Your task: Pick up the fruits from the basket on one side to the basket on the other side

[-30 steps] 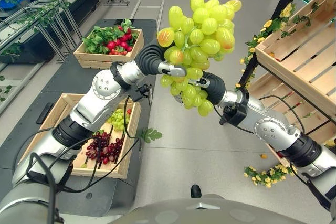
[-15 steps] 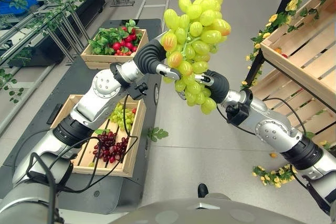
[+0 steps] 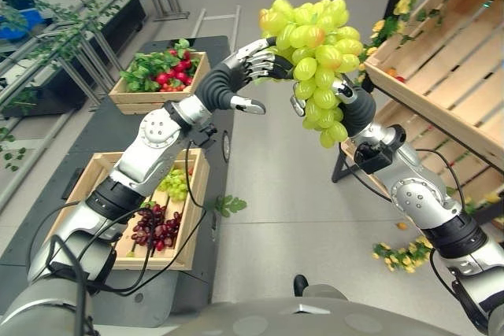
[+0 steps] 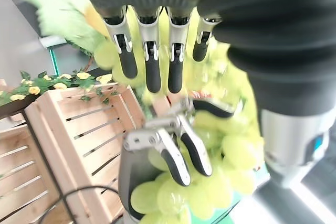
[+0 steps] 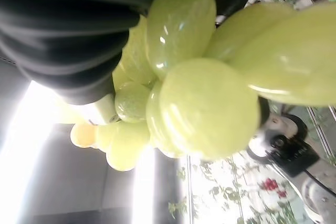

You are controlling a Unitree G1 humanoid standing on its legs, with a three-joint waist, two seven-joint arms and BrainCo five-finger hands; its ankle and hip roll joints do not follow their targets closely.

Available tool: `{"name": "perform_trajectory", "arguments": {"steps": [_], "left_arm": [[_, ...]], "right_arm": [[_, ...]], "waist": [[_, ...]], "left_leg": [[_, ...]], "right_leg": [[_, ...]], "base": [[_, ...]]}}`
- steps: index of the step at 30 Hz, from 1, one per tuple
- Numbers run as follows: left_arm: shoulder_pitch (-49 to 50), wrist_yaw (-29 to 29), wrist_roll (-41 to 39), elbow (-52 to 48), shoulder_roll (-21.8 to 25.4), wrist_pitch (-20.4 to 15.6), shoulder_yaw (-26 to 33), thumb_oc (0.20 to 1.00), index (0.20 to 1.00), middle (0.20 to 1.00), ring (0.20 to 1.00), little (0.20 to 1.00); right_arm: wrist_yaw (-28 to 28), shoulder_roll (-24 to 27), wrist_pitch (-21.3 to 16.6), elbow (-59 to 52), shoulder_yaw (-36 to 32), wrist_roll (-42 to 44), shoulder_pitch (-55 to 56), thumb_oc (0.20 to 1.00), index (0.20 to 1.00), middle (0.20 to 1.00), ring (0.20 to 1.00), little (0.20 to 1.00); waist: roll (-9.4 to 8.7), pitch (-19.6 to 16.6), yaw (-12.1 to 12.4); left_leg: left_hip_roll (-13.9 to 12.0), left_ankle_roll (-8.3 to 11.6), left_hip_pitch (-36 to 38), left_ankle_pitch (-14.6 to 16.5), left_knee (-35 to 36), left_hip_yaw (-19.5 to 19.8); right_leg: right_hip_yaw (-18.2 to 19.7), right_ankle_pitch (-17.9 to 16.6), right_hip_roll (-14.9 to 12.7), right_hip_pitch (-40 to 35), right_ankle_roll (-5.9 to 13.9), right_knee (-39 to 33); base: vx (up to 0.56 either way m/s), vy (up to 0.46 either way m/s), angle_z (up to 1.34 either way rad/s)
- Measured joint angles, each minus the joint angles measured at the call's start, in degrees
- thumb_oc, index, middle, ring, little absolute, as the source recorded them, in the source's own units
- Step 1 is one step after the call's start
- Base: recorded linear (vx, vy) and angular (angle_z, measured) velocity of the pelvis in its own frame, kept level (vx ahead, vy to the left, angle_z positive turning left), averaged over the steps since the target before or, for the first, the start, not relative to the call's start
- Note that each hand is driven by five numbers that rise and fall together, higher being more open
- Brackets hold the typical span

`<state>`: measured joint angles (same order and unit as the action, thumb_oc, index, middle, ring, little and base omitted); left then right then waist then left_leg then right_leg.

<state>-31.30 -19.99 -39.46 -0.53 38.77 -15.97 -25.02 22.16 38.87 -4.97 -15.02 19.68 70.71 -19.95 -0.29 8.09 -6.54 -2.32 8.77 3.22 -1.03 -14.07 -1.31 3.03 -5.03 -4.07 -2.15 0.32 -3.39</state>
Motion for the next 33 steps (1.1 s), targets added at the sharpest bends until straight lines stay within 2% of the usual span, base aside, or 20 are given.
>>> {"name": "perform_trajectory", "arguments": {"steps": [1, 3, 4, 5, 6, 7, 8, 10, 14, 17, 20, 21, 22, 23, 24, 25, 27, 29, 32, 33], "left_arm": [[1.84, 0.02, 0.01, -0.28, 0.03, 0.0, 0.98, 1.0, 1.0, 1.0, 1.0, 1.0], [4.21, 0.3, 0.02, -0.23, 0.18, 0.19, 2.52, 1.0, 1.0, 1.0, 1.0, 1.0], [5.22, 0.43, 0.02, -0.52, 0.33, 0.33, 3.58, 1.0, 1.0, 1.0, 1.0, 1.0], [7.01, 0.41, 0.0, -1.79, 0.51, 0.39, 5.73, 1.0, 1.0, 1.0, 1.0, 1.0], [9.48, 0.36, -0.1, -2.47, 0.9, 0.28, 8.36, 1.0, 1.0, 1.0, 1.0, 1.0], [11.48, 0.43, -0.16, -1.96, 0.99, 0.46, 9.49, 1.0, 1.0, 1.0, 1.0, 1.0], [13.11, 0.29, -0.16, -1.75, 0.96, 0.62, 9.62, 1.0, 1.0, 1.0, 1.0, 1.0], [14.81, -0.27, -0.16, -1.49, 1.28, 0.63, 10.29, 1.0, 1.0, 1.0, 1.0, 1.0], [16.29, -0.45, -0.2, -0.92, 0.95, 0.71, 11.22, 1.0, 1.0, 1.0, 1.0, 1.0], [17.92, -0.83, -0.31, -0.98, -0.2, 0.71, 13.89, 1.0, 1.0, 1.0, 1.0, 1.0], [20.26, -0.85, -0.25, -1.15, -0.27, 0.74, 16.53, 1.0, 1.0, 1.0, 1.0, 1.0], [20.96, -0.56, -0.23, -1.35, -0.12, 0.75, 18.08, 1.0, 1.0, 1.0, 1.0, 1.0], [21.28, -0.25, -0.12, -1.64, -0.17, 0.8, 18.61, 1.0, 1.0, 1.0, 1.0, 1.0], [23.04, 0.12, -0.08, -2.93, -1.0, 0.9, 21.08, 1.0, 1.0, 1.0, 1.0, 1.0], [23.55, 0.56, -0.13, -3.31, -2.07, 0.8, 22.09, 1.0, 1.0, 1.0, 1.0, 1.0], [24.41, 0.98, -0.14, -3.26, -1.78, 0.82, 22.46, 1.0, 1.0, 1.0, 1.0, 1.0], [26.46, 1.08, -0.48, -3.18, -3.22, 0.82, 24.86, 1.0, 1.0, 1.0, 1.0, 1.0], [27.58, 1.07, -0.72, -3.22, -4.8, 0.93, 26.5, 1.0, 1.0, 1.0, 1.0, 1.0], [31.47, 1.68, -1.05, -4.17, -10.95, 0.49, 32.17, 1.0, 1.0, 1.0, 1.0, 1.0], [31.66, 1.79, -2.12, -4.17, -12.3, 0.53, 32.64, 1.0, 1.0, 1.0, 1.0, 1.0]], "right_arm": [[-0.07, -0.22, -0.26, -0.04, -0.06, -0.32, -0.12, 0.2, 0.2, 0.2, 0.2, 0.2], [-0.21, -0.55, -1.12, -0.02, -0.12, -0.31, 0.01, 0.2, 0.2, 0.2, 0.2, 0.2], [-0.24, -0.06, -1.45, -0.17, -0.11, -0.32, -0.04, 0.2, 0.2, 0.2, 0.2, 0.2], [-0.24, 0.59, -1.45, -0.06, 0.03, -0.6, -0.79, 0.2, 0.2, 0.2, 0.2, 0.2], [-0.24, -0.62, -1.42, 0.52, 0.06, -1.23, -0.78, 0.2, 0.2, 0.2, 0.2, 0.2], [-0.17, -1.7, -1.37, 0.52, 0.24, -1.6, 0.37, 0.2, 0.2, 0.2, 0.2, 0.2], [0.11, -1.67, -1.37, 0.35, 0.14, -1.92, 1.56, 0.2, 0.2, 0.2, 0.2, 0.2], [0.16, -2.66, -1.42, 0.49, -0.54, -2.55, 1.45, 0.2, 0.2, 0.2, 0.2, 0.2], [-0.54, -3.39, -1.45, 1.93, -1.07, -3.88, 0.84, 0.2, 0.2, 0.2, 0.2, 0.2], [-1.43, -3.71, -1.54, 2.68, -1.04, -5.12, 0.34, 0.2, 0.2, 0.2, 0.2, 0.2], [-2.8, -4.49, -1.82, 4.43, -1.03, -6.72, -0.66, 0.2, 0.2, 0.2, 0.2, 0.2], [-3.37, -5.07, -1.99, 5.48, -0.97, -7.52, -1.49, 0.2, 0.2, 0.2, 0.2, 0.2], [-3.61, -5.97, -2.28, 6.3, -0.95, -7.78, -1.95, 0.2, 0.2, 0.2, 0.2, 0.2], [-3.94, -7.6, -2.68, 9.44, -1.05, -8.27, -3.76, 0.2, 0.2, 0.2, 0.2, 0.2], [-4.97, -6.85, -2.71, 10.41, -1.37, -8.27, -3.81, 0.2, 0.2, 0.2, 0.2, 0.2], [-5.39, -6.28, -2.59, 10.84, -1.53, -8.33, -3.74, 0.2, 0.2, 0.2, 0.2, 0.2], [-5.36, -6.32, -2.57, 10.78, -2.15, -8.83, -3.33, 0.2, 0.2, 0.2, 0.2, 0.2], [-5.43, -6.33, -2.57, 10.69, -3.14, -9.09, -3.39, 0.2, 0.2, 0.2, 0.2, 0.2], [-6.03, -6.27, -2.66, 11.1, -3.62, -9.54, -3.37, 0.2, 0.2, 0.2, 0.2, 0.2], [-6.51, -6.27, -2.67, 11.22, -3.79, -9.57, -3.37, 0.2, 0.2, 0.2, 0.2, 0.2]], "waist": [[0.1, -0.18, 0.89], [0.4, -0.27, 1.03], [0.41, -0.3, 0.88], [1.42, -0.56, 1.35], [1.16, -0.1, 3.18], [0.55, 0.52, 3.38], [-0.1, 0.27, 2.29], [-1.42, -0.39, 2.94], [-1.09, -0.11, 2.93], [-1.15, -0.12, 3.05], [-1.44, 0.02, 3.84], [-2.07, 0.36, 5.27], [-2.13, 0.46, 5.94], [-1.08, 0.79, 6.93], [-0.53, 1.05, 7.57], [-1.16, 0.82, 7.44], [-2.18, 0.3, 7.47], [-2.32, 0.36, 7.52], [-2.34, 0.32, 7.59], [-2.36, 0.31, 7.49]], "left_leg": [[2.61, -0.95, 0.48, 1.44, 2.0, 3.66], [7.13, -3.87, 1.15, 3.2, 6.89, 7.92], [10.22, -6.79, 1.46, 5.14, 10.2, 11.85], [11.68, -8.52, 2.19, 6.42, 12.9, 15.34], [11.21, -12.94, 2.22, 3.29, 13.06, 14.07], [10.26, -13.3, 1.91, 4.35, 12.63, 12.24], [9.43, -13.28, 2.27, 4.19, 12.85, 11.69], [8.76, -12.88, 2.99, 3.32, 14.37, 9.07], [7.86, -12.29, 4.12, 3.12, 16.04, 4.64], [7.4, -12.31, 4.29, 3.14, 17.15, 1.64], [6.69, -12.27, 4.32, 3.19, 17.8, -1.54], [6.42, -12.14, 4.1, 3.34, 17.41, -3.96], [6.11, -12.16, 3.75, 3.48, 17.06, -4.87], [4.27, -11.97, 3.35, 3.89, 16.96, -6.96], [3.0, -11.36, 3.08, 4.08, 16.56, -7.23], [2.98, -10.61, 3.11, 4.03, 16.66, -6.37], [3.0, -9.62, 3.38, 4.15, 16.67, -5.56], [2.45, -8.48, 3.67, 3.78, 16.84, -5.17], [1.25, -7.07, 5.68, 3.58, 18.11, -5.71], [0.66, -6.52, 6.19, 3.38, 18.6, -5.78]], "right_leg": [[2.76, -0.05, -0.3, 1.52, 0.06, 0.97], [5.71, -0.4, 0.21, 4.19, 0.31, 1.95], [7.6, -1.66, 0.97, 6.37, 0.99, 2.5], [11.1, -3.18, 3.33, 8.55, 1.62, 3.13], [12.58, -3.75, 5.48, 9.52, 1.97, 4.07], [12.12, -1.74, 5.96, 10.13, 2.63, 8.06], [11.93, 2.71, 6.52, 10.11, 3.54, 13.17], [12.18, 6.08, 6.42, 8.95, 4.31, 13.43], [13.93, 1.66, 5.96, 5.97, 2.32, 6.08], [15.23, 0.56, 6.59, 6.75, 2.28, 5.23], [16.02, 0.13, 7.6, 8.01, 3.27, 5.61], [12.03, -0.15, 6.5, 9.87, 4.28, 5.66], [8.32, 1.14, 5.42, 10.59, 3.8, 5.31], [-5.82, 2.15, 2.42, 12.27, 2.97, 9.66], [-7.29, 3.14, 0.36, 12.55, 5.03, 14.33], [-6.28, 3.53, -2.21, 10.66, 6.87, 15.19], [-0.85, 4.54, -2.61, 5.68, 8.74, 10.17], [-0.54, 4.51, -2.31, 3.14, 8.18, 5.99], [-0.73, 2.56, -0.81, -1.03, 4.76, -0.47], [-0.58, 1.94, -0.17, -1.68, 4.29, -1.52]], "base": [[0.08, -0.056, -1.13], [0.08, -0.03, -1.06], [0.03, -0.003, -1.1], [0.02, 0.022, -1.71], [-0.01, 0.077, -1.78], [0.02, 0.126, -1.32], [0.01, 0.095, -0.67], [0.02, 0.161, -0.59], [-0.04, 0.158, -0.48], [-0.05, 0.102, -0.4], [-0.14, 0.027, -0.54], [-0.15, -0.01, -0.75], [-0.07, 0.001, -0.96], [-0.01, -0.005, -0.74], [0.02, -0.008, -0.47], [0.07, -0.018, -0.05], [0.07, -0.029, 0.16], [0.05, -0.067, 0.07], [0.07, -0.098, -0.17], [0.04, -0.075, -0.11]]}}
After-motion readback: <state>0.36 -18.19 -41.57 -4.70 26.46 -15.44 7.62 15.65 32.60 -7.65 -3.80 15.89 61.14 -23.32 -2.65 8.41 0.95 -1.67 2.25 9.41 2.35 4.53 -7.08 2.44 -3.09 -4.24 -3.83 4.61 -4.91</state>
